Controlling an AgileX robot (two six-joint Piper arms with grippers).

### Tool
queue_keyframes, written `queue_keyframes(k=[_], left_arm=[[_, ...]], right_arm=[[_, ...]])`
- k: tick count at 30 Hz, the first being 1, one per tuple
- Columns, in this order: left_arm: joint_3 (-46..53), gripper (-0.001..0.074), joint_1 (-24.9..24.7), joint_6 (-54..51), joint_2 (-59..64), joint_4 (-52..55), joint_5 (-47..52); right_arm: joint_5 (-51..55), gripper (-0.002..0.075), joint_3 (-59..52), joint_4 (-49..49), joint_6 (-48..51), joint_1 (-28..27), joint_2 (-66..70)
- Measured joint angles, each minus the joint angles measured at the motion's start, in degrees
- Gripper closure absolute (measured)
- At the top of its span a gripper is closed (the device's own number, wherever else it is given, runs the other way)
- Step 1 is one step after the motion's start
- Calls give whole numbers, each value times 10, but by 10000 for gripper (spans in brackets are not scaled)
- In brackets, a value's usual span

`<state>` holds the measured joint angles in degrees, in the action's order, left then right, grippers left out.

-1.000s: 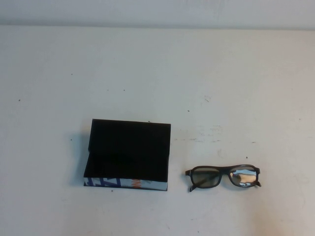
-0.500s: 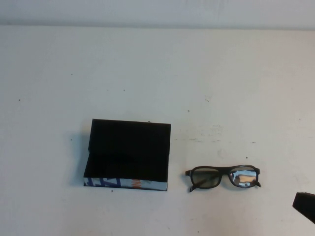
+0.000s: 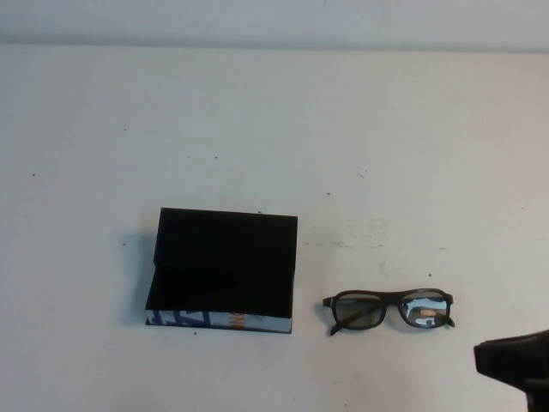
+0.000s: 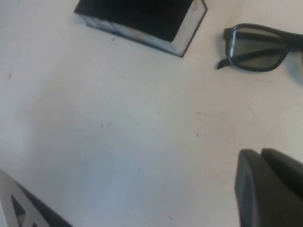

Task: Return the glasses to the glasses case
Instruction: Pick up the glasses from the table

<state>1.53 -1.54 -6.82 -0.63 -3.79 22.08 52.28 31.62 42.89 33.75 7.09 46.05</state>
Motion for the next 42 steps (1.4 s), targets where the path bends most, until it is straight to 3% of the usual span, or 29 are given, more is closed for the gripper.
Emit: queue_keyframes(k=[9, 14, 19, 23, 26, 33, 42], left_arm=[[0, 739, 0, 0, 0, 0, 0], [0, 739, 0, 0, 0, 0, 0], [0, 739, 0, 0, 0, 0, 0], [0, 739, 0, 0, 0, 0, 0], [0, 739, 0, 0, 0, 0, 0], [0, 739, 0, 0, 0, 0, 0], [0, 739, 0, 0, 0, 0, 0]], right_arm=[[-42, 737, 117, -169, 0, 225, 118], [-4, 737, 182, -267, 0, 291, 216], [28, 737, 238, -346, 9, 298, 309], [29, 725, 267, -400, 72, 289, 367], [34, 667, 292, -415, 124, 271, 404], [46, 430, 342, -417, 246, 252, 462], [49, 386, 385, -384, 332, 233, 520]])
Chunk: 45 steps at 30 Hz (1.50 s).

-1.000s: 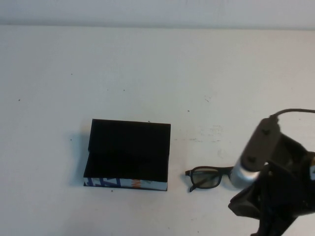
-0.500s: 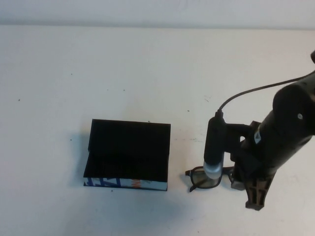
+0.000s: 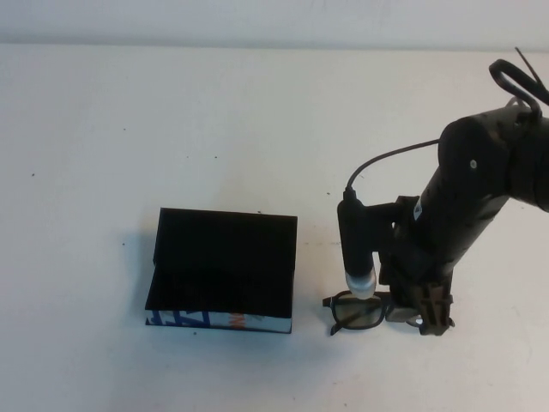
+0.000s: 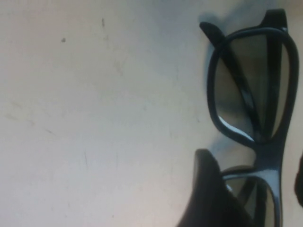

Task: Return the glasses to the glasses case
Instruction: Pick up the glasses from the table

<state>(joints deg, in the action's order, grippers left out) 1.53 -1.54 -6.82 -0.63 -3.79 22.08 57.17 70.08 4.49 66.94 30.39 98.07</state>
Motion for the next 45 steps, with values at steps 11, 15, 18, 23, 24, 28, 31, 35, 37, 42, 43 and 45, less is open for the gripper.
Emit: queue_keyframes(k=[11, 15, 18, 23, 24, 28, 31, 35, 37, 42, 43, 45], left_arm=[[0, 739, 0, 0, 0, 0, 0], [0, 739, 0, 0, 0, 0, 0], [0, 739, 0, 0, 0, 0, 0], [0, 739, 0, 0, 0, 0, 0], [0, 739, 0, 0, 0, 0, 0], [0, 739, 0, 0, 0, 0, 0], [0, 739, 0, 0, 0, 0, 0], [0, 739, 0, 0, 0, 0, 0], [0, 739, 0, 0, 0, 0, 0], [0, 739, 0, 0, 0, 0, 0], [0, 739, 0, 0, 0, 0, 0], [0, 739, 0, 0, 0, 0, 0]], right_arm=[[4, 386, 21, 11, 18, -18, 42], [4, 386, 22, 9, 19, -23, 56], [4, 386, 29, 7, 23, -23, 64], [4, 385, 32, 7, 27, -23, 74], [4, 385, 32, 7, 27, -23, 76], [4, 385, 32, 7, 28, -23, 84], [4, 385, 32, 7, 28, -23, 87], [4, 385, 32, 7, 28, -23, 87], [4, 391, 32, 7, 28, -23, 87], [4, 438, 32, 5, 28, -23, 87], [4, 448, 32, 3, 28, -23, 87], [4, 463, 32, -1, 28, -23, 87]])
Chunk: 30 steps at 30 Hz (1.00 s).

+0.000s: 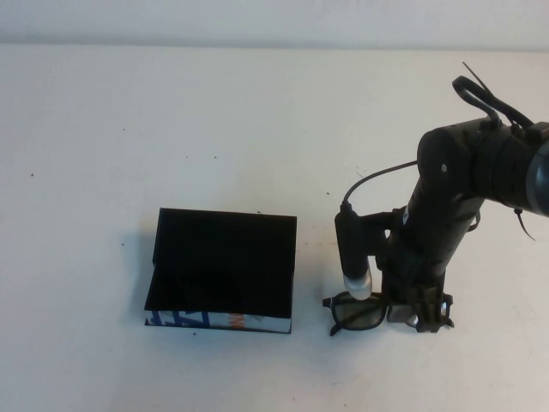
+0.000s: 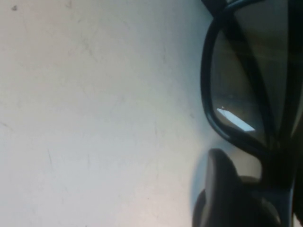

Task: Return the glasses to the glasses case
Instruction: Pick up the glasses from the table

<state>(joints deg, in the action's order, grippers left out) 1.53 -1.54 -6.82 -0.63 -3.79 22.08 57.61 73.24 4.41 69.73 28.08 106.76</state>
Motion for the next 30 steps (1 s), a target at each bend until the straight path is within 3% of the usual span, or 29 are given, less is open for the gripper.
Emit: queue_keyframes(k=[22, 30], left_arm=[[0, 739, 0, 0, 0, 0, 0], [0, 739, 0, 0, 0, 0, 0]], right_arm=[[13, 680, 4, -6, -2, 0, 0], [34, 718, 5, -9, -82, 6, -19]])
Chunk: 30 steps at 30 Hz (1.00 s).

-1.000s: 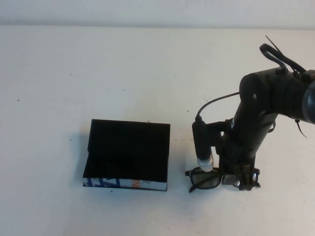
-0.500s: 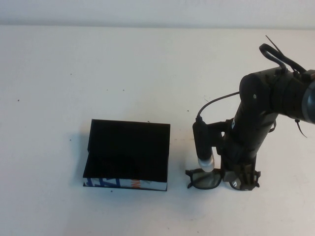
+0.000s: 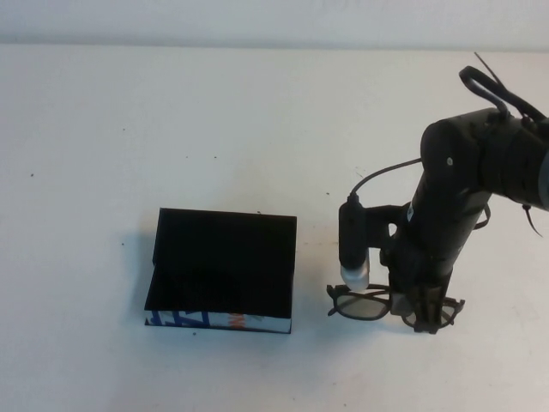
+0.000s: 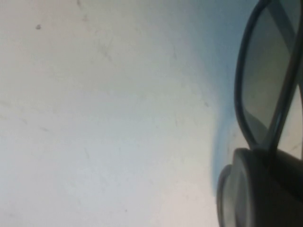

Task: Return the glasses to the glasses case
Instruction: Pick up the glasses from the table, then place the glasses in the glasses case

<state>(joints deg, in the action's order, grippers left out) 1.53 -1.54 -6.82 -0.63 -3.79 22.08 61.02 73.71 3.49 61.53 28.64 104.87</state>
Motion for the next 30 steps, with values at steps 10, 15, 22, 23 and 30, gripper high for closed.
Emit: queue_keyframes(k=[10, 15, 22, 23, 30], left_arm=[[0, 739, 0, 0, 0, 0, 1], [0, 739, 0, 0, 0, 0, 1], [0, 739, 0, 0, 0, 0, 1], [0, 739, 0, 0, 0, 0, 1], [0, 739, 0, 0, 0, 0, 1]], right_arm=[[84, 719, 102, 0, -100, 92, -64], [89, 719, 174, 22, -123, 138, -17], [91, 720, 282, 34, -151, 176, 93], [91, 720, 297, 35, -151, 179, 106], [91, 720, 363, 39, -152, 186, 162]])
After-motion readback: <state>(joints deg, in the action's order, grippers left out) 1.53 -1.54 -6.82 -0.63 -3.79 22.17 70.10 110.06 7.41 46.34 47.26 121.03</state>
